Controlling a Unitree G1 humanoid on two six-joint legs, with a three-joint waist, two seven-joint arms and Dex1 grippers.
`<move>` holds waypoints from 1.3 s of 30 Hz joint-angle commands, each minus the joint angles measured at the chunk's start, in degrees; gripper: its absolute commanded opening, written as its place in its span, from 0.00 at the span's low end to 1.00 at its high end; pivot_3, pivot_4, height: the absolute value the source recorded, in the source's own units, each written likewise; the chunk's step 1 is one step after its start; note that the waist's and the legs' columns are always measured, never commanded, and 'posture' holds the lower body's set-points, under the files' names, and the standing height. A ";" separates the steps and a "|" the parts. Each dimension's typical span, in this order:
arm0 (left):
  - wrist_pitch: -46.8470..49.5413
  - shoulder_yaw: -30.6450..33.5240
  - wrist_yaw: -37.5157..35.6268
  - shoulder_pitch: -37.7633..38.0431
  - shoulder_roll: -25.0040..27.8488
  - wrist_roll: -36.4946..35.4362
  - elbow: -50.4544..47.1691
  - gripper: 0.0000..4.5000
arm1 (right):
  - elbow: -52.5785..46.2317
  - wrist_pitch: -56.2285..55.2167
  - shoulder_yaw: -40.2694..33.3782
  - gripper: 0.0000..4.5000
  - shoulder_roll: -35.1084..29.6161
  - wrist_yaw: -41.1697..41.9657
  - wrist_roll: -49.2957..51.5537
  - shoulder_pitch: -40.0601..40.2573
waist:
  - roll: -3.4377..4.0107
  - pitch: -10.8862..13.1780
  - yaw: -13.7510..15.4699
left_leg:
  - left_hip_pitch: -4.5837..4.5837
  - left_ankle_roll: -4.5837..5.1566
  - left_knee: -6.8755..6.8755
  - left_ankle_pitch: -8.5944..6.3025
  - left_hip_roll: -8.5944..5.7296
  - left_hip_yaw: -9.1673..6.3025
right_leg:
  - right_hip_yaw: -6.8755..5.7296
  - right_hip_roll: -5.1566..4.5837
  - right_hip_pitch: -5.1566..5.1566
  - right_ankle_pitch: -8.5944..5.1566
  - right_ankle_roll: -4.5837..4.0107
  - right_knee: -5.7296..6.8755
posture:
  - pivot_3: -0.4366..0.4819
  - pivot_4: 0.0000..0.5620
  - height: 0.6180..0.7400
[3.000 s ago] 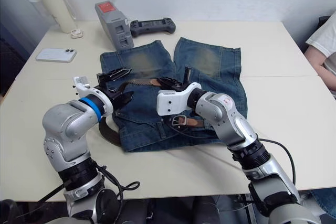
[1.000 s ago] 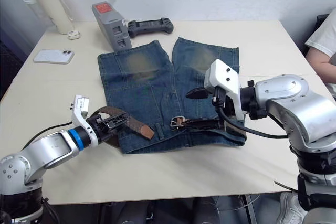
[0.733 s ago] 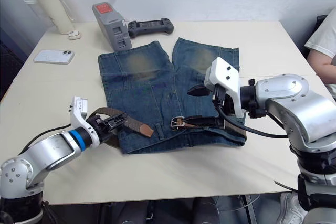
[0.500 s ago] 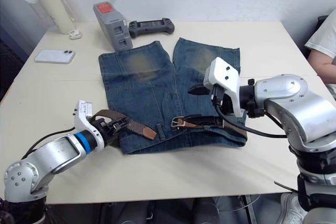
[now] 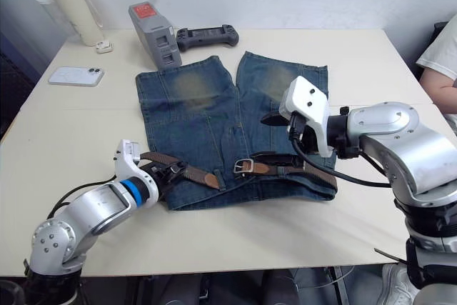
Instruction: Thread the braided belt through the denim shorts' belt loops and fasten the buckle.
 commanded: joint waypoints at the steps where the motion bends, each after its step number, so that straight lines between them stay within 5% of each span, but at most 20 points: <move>1: -1.00 -0.20 -0.74 -0.99 -0.43 3.13 -0.09 0.00 | -2.22 0.46 -1.49 0.98 -1.09 -0.88 0.86 -0.22 | 0.01 0.01 -0.02 | 0.00 0.00 0.00 0.00 0.00 0.00 | 0.00 0.00 0.00 0.00 0.00 0.00 | 0.48 0.27 0.38; 9: 1.13 -2.14 -4.06 -0.62 -1.42 6.39 1.98 0.00 | -2.92 1.53 -1.99 0.98 -1.53 -2.06 1.59 -0.21 | 0.02 0.02 0.05 | -0.01 0.00 0.00 0.00 0.00 -0.01 | -0.02 0.00 0.00 0.00 0.00 -0.01 | 0.48 0.27 0.38; 28: 1.04 -7.86 2.36 -3.10 -9.16 0.74 5.06 0.00 | -4.31 3.05 -2.56 0.98 -1.34 -5.93 3.44 0.80 | 0.02 0.02 0.28 | -0.03 0.03 0.01 0.00 -0.09 -0.09 | -0.09 -0.05 0.10 0.03 0.05 -0.10 | 0.48 0.27 0.38; 39: 6.18 -9.68 1.58 -6.70 -4.35 -2.33 6.30 0.00 | -3.89 2.03 -2.01 0.98 -0.98 -6.64 3.17 0.47 | 0.02 0.03 0.20 | -0.04 0.04 0.00 0.01 -0.11 -0.14 | -0.14 -0.05 0.12 0.03 0.06 -0.13 | 0.48 0.27 0.38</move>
